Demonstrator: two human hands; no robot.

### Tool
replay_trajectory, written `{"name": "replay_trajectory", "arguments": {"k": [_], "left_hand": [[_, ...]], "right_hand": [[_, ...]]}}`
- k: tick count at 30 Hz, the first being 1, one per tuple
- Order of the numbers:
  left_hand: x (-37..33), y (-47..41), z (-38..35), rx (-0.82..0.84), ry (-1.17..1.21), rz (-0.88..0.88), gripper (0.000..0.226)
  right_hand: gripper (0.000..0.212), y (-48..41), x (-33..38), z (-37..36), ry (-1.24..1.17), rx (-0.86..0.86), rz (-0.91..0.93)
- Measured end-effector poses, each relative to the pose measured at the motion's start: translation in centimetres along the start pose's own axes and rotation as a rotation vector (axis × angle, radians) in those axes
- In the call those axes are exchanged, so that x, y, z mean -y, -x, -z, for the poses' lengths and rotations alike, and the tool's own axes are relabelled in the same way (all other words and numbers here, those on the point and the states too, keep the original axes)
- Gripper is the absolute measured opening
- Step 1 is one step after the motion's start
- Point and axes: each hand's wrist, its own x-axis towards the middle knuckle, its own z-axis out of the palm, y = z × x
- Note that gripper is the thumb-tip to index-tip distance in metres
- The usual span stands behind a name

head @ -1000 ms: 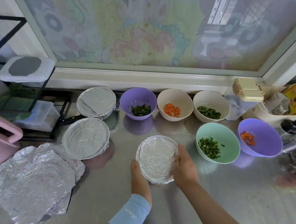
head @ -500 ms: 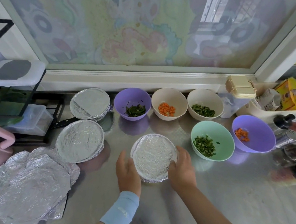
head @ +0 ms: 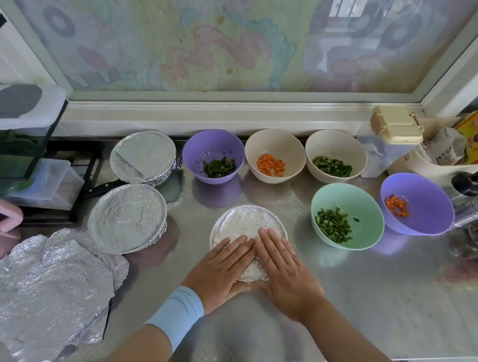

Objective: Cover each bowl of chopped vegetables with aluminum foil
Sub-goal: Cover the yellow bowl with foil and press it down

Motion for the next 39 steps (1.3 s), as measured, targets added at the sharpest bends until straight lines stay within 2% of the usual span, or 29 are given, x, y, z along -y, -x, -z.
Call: {"name": "replay_trajectory", "arguments": {"k": [9, 16, 19, 22, 24, 27, 31, 34, 36, 37, 39], "left_hand": [[0.6, -0.1, -0.1, 0.026, -0.045, -0.038, 0.075], [1.2, -0.1, 0.4, 0.032, -0.048, -0.109, 0.06], [1.1, 0.5, 0.7, -0.066, 0.016, -0.125, 0.05], [0.9, 1.4, 1.1, -0.259, 0.129, -0.063, 0.022], [1.0, 1.6, 1.0, -0.328, 0.173, -0.04, 0.016], [1.4, 1.4, 0.8, -0.349, 0.201, -0.074, 0.024], [1.6, 1.0, 1.0, -0.331, 0.212, -0.108, 0.023], [1.6, 0.9, 1.1, -0.33, 0.207, -0.108, 0.025], [1.8, 1.1, 1.4, -0.344, 0.208, -0.041, 0.028], [1.7, 1.3, 1.6, -0.346, 0.221, 0.059, 0.033], [0.9, 1.7, 2.0, -0.348, 0.413, 0.405, 0.045]], "right_hand": [[0.073, -0.3, -0.7, -0.7, 0.034, -0.036, 0.053], [0.069, -0.3, -0.6, -0.9, 0.029, -0.064, 0.034], [0.06, 0.0, -0.3, -0.7, -0.069, -0.164, -0.037], [0.029, 0.1, -0.1, 0.3, -0.172, -0.335, -0.012], [0.015, 0.0, 0.0, 0.6, -0.172, -0.387, 0.049], [0.015, -0.4, 0.2, 0.7, -0.166, -0.398, 0.079], [0.021, -0.7, 0.0, 0.9, -0.145, -0.371, 0.109], [0.018, -0.9, 0.0, 1.2, -0.157, -0.338, 0.133], [0.016, -1.2, 0.0, 1.4, -0.169, -0.316, 0.137], [0.016, -1.4, 0.0, 1.6, -0.168, -0.302, 0.134], [0.017, -1.7, 0.0, 1.8, -0.174, -0.258, 0.113]]}}
